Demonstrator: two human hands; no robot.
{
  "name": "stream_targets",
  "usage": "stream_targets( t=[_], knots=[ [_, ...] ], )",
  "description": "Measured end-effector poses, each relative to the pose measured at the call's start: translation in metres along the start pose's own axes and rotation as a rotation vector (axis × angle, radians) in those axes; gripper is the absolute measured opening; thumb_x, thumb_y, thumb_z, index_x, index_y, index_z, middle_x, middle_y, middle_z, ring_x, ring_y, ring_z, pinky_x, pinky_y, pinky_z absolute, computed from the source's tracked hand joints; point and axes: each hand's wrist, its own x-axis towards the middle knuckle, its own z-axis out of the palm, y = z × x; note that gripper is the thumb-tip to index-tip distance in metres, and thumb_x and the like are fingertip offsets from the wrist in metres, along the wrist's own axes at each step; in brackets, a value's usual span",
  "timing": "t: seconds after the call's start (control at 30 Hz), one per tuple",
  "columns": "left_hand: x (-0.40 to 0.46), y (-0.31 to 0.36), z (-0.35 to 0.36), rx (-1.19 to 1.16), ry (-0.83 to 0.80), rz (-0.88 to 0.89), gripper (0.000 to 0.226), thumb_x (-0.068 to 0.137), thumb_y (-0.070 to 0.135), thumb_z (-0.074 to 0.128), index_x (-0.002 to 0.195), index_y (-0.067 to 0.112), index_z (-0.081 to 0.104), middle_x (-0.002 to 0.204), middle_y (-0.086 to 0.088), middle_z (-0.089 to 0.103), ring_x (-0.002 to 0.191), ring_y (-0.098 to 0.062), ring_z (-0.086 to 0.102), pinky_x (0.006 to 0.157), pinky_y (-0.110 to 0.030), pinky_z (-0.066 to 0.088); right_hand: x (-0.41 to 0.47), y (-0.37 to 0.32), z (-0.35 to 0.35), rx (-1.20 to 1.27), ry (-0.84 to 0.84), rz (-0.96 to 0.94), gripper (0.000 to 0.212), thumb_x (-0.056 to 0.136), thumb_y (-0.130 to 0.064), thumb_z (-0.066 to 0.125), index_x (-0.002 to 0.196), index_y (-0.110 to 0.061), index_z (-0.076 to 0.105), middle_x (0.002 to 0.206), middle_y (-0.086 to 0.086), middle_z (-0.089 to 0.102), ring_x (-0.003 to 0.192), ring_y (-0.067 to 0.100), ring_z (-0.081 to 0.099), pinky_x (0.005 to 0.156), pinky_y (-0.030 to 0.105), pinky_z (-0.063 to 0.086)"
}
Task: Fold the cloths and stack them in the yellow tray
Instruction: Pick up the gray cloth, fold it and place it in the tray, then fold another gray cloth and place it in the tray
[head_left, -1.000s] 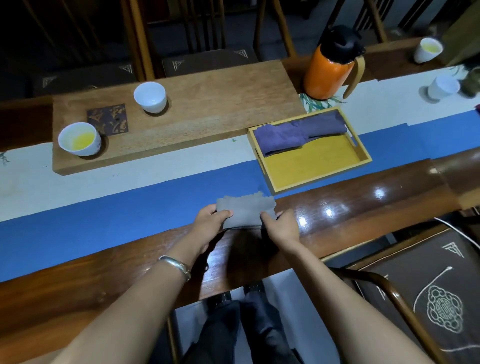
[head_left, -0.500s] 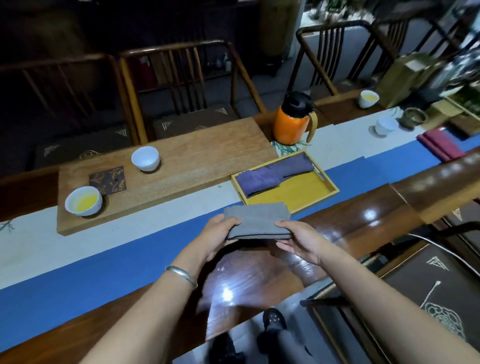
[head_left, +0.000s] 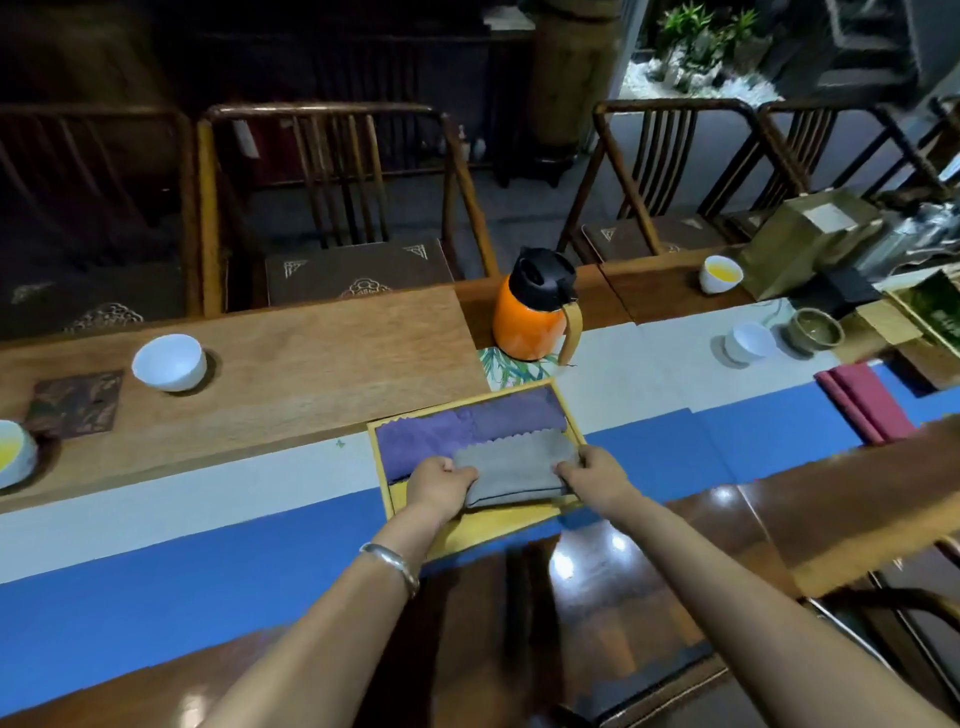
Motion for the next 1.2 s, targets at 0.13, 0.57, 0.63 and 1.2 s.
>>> stream_targets(
  t=[0.13,0.57,0.63,1.2],
  knots=[
    [0.015,-0.004,0.022,0.038,0.119,-0.056,0.042,0.081,0.024,0.069,0.054,0.015,0.038,0.063,-0.010,0.046,0.065,-0.026,0.045,0.060,-0.030,0.034,0.033,0.008,0.002,-0.326,0.036,-0.098,0.020,0.087,-0.023,0.052,0.079,-0.006,0.050,0.082,0.015,0.058,0.077,0.032,0.053,0.064,0.035,0.037],
    [0.028,-0.002,0.073,0.105,0.291,-0.019,0.028,0.089,0.027,0.059,0.075,0.003,0.061,0.089,-0.020,0.068,0.089,-0.038,0.061,0.063,-0.031,0.032,0.057,0.030,-0.001,-0.567,0.170,-0.230,0.029,0.084,-0.035,0.053,0.069,-0.010,0.052,0.086,0.020,0.061,0.088,0.037,0.054,0.067,0.036,0.035],
    [0.032,-0.002,0.076,0.102,0.316,-0.019,0.029,0.088,0.028,0.061,0.075,0.002,0.062,0.087,-0.021,0.068,0.088,-0.038,0.061,0.063,-0.031,0.033,0.058,0.030,-0.001,-0.581,0.234,-0.247,0.030,0.087,-0.035,0.054,0.088,-0.005,0.055,0.093,0.018,0.059,0.088,0.036,0.055,0.068,0.037,0.039],
    [0.022,-0.016,0.036,0.145,0.227,0.021,0.023,0.083,0.033,0.064,0.076,0.011,0.059,0.077,-0.004,0.065,0.081,-0.025,0.061,0.067,-0.033,0.045,0.056,0.004,0.009,-0.652,0.248,-0.488,0.020,0.086,-0.019,0.056,0.095,-0.003,0.049,0.093,0.018,0.055,0.084,0.034,0.053,0.067,0.041,0.043]
  ],
)
